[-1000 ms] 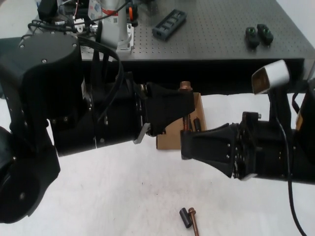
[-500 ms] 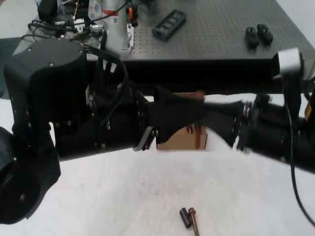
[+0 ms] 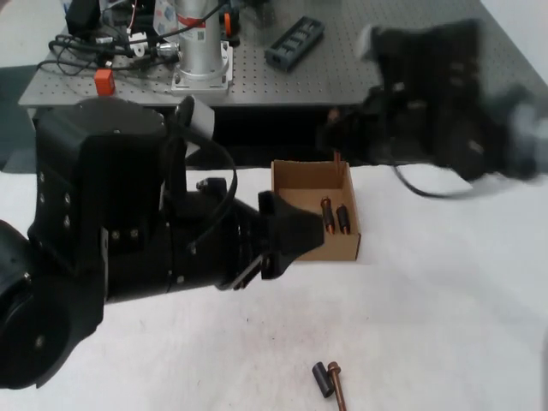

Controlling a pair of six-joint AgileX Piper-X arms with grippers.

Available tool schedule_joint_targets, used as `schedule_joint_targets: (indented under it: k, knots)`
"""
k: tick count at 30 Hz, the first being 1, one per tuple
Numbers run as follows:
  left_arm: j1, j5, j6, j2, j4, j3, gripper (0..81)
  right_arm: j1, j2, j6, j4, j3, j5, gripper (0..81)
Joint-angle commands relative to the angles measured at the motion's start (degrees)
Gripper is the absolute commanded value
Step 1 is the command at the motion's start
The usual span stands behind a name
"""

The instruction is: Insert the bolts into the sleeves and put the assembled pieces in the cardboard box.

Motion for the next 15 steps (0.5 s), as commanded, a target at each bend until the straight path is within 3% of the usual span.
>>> schedule_joint_targets:
  k: [1, 7, 9, 13, 15]
  knots:
    - [-0.1, -2.3, 1.8, -0.1, 2.1, -0.1, 49.4, -0.1, 10.7, -2.9, 10.4, -11.6, 2.1, 1.1]
    - [-0.1, -4.4, 3.5, -0.1, 2.9, -0.1, 49.4, -0.1, 22.3, -2.9, 18.9, -21.8, 2.2, 3.1]
    - [-0.1, -4.8, 3.5, -0.1, 2.9, -0.1, 49.4, -0.1, 24.0, -2.9, 20.8, -23.3, 2.2, 12.0]
    - [-0.1, -4.8, 3.5, -0.1, 2.9, -0.1, 49.4, -0.1, 24.5, -2.9, 21.1, -23.9, 1.8, 38.9]
    - [-0.1, -4.8, 3.5, -0.1, 2.9, -0.1, 49.4, -0.1, 23.1, -2.9, 20.3, -23.9, 1.8, 42.4]
